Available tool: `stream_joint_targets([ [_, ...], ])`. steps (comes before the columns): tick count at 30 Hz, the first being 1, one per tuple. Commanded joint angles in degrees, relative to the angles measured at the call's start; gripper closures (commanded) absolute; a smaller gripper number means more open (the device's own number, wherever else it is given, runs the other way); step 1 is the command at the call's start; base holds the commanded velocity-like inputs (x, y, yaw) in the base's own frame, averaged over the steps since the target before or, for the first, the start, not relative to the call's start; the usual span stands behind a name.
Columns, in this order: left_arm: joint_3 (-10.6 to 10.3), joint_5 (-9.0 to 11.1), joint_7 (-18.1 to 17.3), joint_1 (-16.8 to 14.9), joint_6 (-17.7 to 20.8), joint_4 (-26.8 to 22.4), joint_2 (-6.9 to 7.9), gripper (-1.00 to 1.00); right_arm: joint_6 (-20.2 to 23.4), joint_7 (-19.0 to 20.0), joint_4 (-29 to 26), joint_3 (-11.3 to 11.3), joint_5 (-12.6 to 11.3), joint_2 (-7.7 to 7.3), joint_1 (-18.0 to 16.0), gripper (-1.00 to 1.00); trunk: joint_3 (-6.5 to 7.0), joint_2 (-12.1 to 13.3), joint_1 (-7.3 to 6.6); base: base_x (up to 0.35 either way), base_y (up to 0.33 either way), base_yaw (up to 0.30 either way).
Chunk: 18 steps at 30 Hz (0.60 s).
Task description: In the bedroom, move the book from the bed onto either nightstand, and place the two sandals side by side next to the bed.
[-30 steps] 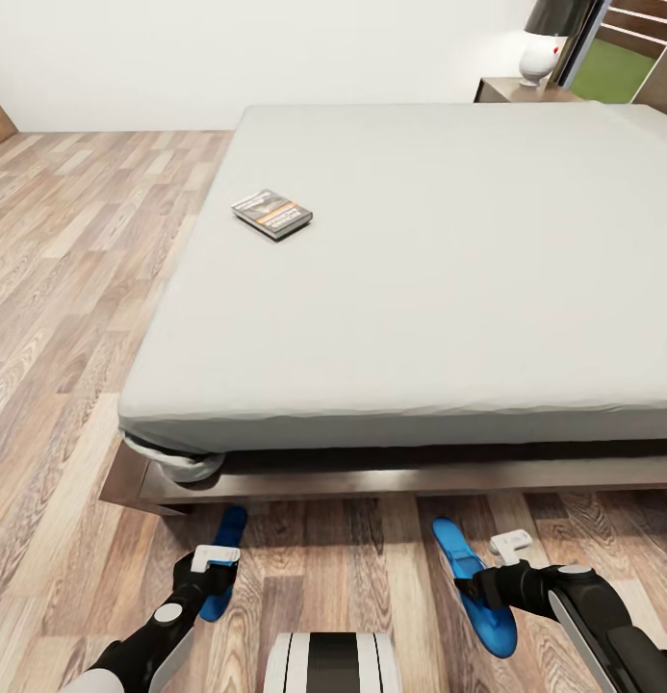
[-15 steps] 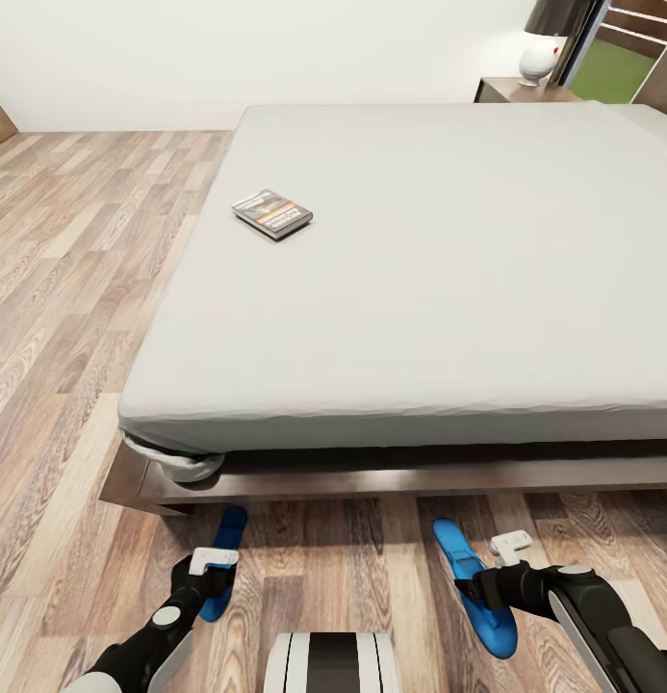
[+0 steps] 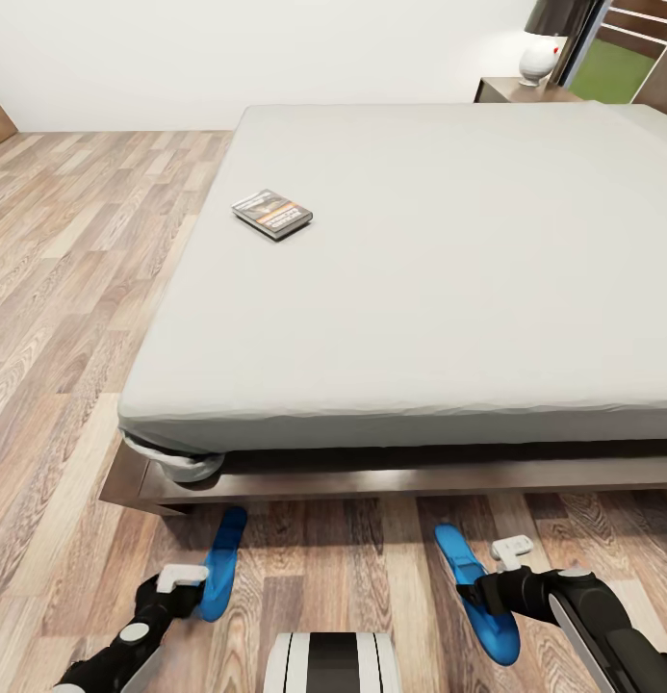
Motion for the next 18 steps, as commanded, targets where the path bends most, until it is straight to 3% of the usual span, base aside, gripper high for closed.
stream_joint_targets([
  [1, -0.5, 0.5, 0.3, 0.0, -0.2, 0.1, 0.65, -1.00, 0.3, -0.3, 0.0, 0.1, -0.5, -0.05, 0.0, 1.00, -0.03, 0.0, -0.01, 0.000, 0.000, 0.000],
  [4, -0.5, 0.6, 0.0, 0.1, -0.2, 0.5, 3.93, -1.00, 0.3, -0.3, 0.0, 0.1, -0.5, -0.05, 0.0, 1.00, -0.03, 0.0, -0.01, 0.000, 0.000, 0.000],
  [9, -0.5, 0.7, -0.5, 1.5, -0.2, 0.7, 7.60, -1.00, 0.2, -0.3, 0.1, 0.0, -0.5, -0.05, 0.0, 1.00, -0.03, 0.0, -0.01, 0.000, 0.000, 0.000],
  [10, -0.5, 0.9, -0.6, 2.4, -0.3, 0.7, 9.23, -1.00, 0.2, -0.3, 0.2, 0.0, -0.5, -0.08, 0.0, 1.00, -0.03, 0.0, -0.01, 0.000, 0.000, 0.000],
  [15, -0.4, 2.0, -0.8, 6.2, -0.9, 0.7, 12.77, -1.00, 0.0, -0.3, 0.5, -0.1, -0.5, -0.12, 0.0, 1.00, -0.03, 0.0, -0.01, 0.000, 0.000, 0.000],
  [18, -0.4, 3.3, -0.8, 9.8, -1.2, 0.7, 15.80, -1.00, -0.2, -0.5, 1.4, -0.1, -0.5, -0.08, 0.0, 1.00, -0.03, 0.0, -0.01, 0.000, 0.000, 0.000],
])
